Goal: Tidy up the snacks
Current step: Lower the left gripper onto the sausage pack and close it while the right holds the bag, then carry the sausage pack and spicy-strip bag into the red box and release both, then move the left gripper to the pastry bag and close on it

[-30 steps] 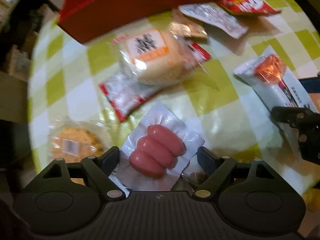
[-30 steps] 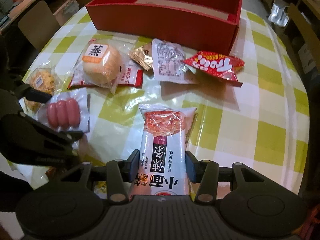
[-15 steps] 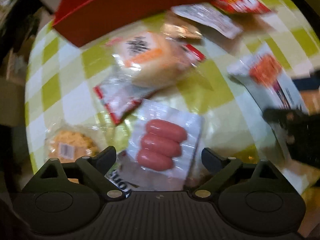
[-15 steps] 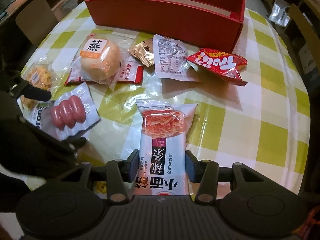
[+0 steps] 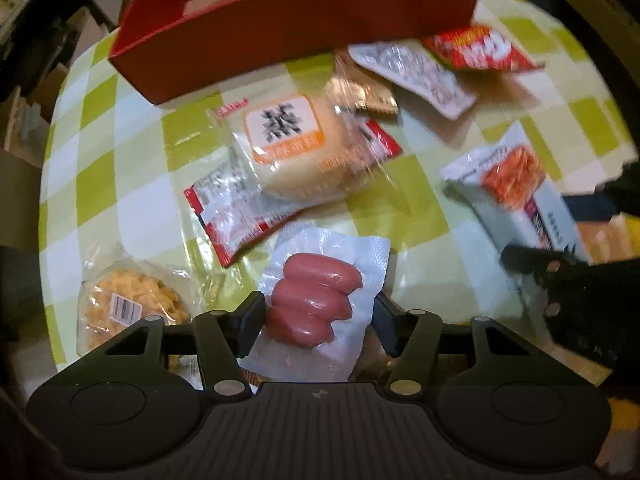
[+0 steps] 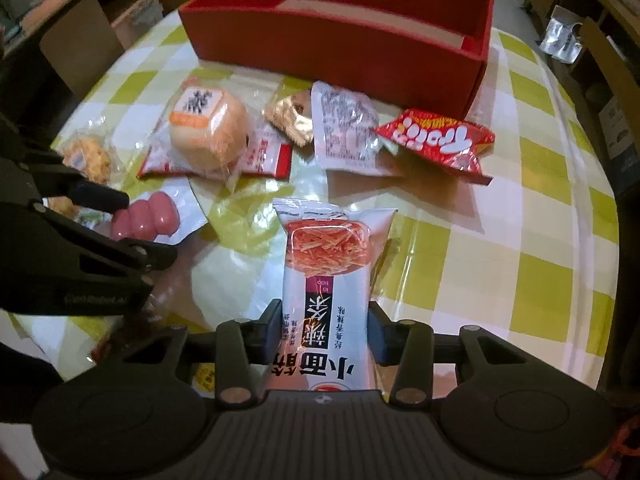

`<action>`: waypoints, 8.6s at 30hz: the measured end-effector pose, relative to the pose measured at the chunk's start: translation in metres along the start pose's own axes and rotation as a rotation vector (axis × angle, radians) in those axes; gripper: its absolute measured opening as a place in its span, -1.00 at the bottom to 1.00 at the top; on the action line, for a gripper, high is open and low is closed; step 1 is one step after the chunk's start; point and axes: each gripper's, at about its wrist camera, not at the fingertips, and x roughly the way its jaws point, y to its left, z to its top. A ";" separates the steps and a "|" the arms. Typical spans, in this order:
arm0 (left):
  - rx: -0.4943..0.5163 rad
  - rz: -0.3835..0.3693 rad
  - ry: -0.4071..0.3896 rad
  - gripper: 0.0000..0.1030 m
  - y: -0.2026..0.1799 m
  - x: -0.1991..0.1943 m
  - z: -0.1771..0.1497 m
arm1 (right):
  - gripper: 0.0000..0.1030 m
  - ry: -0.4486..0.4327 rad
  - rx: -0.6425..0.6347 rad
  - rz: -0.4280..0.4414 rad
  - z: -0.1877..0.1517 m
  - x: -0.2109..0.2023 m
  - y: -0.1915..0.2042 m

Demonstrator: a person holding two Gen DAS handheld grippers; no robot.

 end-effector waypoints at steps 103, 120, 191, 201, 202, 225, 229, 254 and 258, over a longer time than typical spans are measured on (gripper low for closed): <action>-0.181 0.066 -0.219 0.44 0.007 -0.052 0.085 | -0.03 -0.198 0.080 -0.037 0.090 -0.035 -0.025; -0.270 0.058 -0.305 0.44 0.040 -0.058 0.149 | -0.03 -0.282 0.131 -0.022 0.166 -0.032 -0.052; -0.312 0.114 -0.176 0.75 0.061 -0.019 0.166 | 0.10 -0.176 -0.012 -0.136 0.192 0.013 -0.046; -0.324 0.130 -0.199 0.76 0.065 -0.039 0.137 | 0.11 -0.172 -0.021 -0.149 0.167 -0.005 -0.040; -0.324 0.130 -0.197 0.76 0.065 -0.040 0.134 | 0.12 -0.172 -0.023 -0.148 0.164 -0.006 -0.038; -0.456 0.118 -0.065 0.77 0.111 -0.045 0.024 | 0.14 -0.106 -0.148 -0.084 0.115 -0.004 0.019; -0.528 0.086 -0.021 0.77 0.120 -0.039 0.006 | 0.15 -0.103 -0.176 -0.074 0.113 -0.004 0.029; -0.520 0.234 0.024 0.49 0.101 -0.002 0.012 | 0.24 -0.059 -0.180 0.009 0.116 0.009 0.034; -0.392 0.142 -0.020 0.48 0.082 -0.015 0.008 | 0.25 -0.065 -0.194 0.025 0.116 0.008 0.036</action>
